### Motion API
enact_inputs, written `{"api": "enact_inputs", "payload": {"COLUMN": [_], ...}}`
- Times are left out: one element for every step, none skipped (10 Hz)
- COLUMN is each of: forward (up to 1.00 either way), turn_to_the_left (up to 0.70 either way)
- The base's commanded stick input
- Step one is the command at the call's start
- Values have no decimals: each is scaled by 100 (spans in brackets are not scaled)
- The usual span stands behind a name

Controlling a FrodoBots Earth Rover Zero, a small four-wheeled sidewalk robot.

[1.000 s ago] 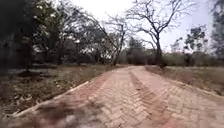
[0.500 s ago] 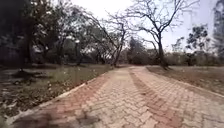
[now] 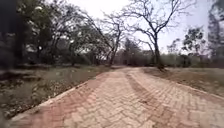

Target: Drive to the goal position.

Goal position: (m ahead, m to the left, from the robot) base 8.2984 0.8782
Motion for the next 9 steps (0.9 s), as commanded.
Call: {"api": "enact_inputs", "payload": {"forward": [70,70,70,70,70,70,70,70,70], "turn_to_the_left": [0,0,0,0,0,0,0,0,0]}}
